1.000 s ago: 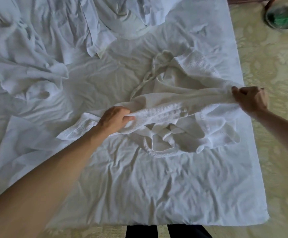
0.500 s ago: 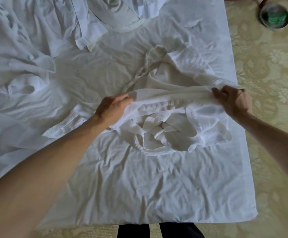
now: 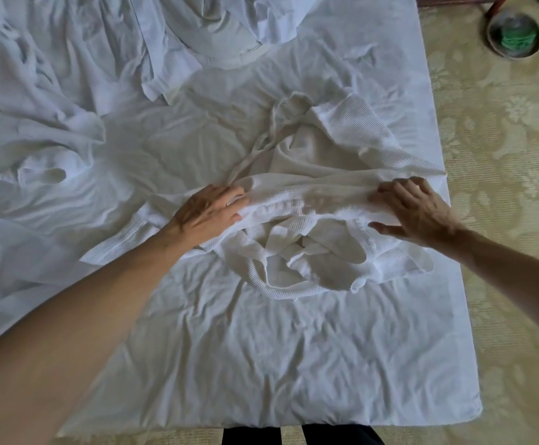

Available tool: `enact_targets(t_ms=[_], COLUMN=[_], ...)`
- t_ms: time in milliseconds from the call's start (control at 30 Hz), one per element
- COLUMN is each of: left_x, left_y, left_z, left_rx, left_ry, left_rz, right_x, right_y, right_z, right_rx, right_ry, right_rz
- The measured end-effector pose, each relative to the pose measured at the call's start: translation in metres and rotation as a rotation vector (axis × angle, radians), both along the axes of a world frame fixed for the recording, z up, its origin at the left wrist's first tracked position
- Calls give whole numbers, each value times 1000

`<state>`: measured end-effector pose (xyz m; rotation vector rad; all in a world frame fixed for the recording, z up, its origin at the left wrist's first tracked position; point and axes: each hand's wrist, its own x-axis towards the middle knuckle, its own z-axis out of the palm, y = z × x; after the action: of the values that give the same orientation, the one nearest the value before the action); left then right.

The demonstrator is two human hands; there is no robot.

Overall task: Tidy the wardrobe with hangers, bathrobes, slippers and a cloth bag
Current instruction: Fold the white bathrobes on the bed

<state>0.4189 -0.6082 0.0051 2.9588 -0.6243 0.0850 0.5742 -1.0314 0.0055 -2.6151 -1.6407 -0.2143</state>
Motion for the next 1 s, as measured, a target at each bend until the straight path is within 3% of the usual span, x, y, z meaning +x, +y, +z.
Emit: enact_targets(t_ms=[200,533,633,867,1000], left_x=[-3,25,30,11,8], left_y=[3,-9,-5,5,8], left_z=[-6,42,50,45,62], left_rx=[-34,-263,-247,-170,-146], left_ry=[-120,-112,-7,98,139], left_rz=[-4,387,483,464,484], right_x=[2,20,27,23,25], right_y=[8,63,69,56,66], right_z=[-1,60,74,84,108], right_rx=[106,328,280,118,52], right_ry=[37,265,358,426,694], right_rz=[-80,-373,-406,-392,-462])
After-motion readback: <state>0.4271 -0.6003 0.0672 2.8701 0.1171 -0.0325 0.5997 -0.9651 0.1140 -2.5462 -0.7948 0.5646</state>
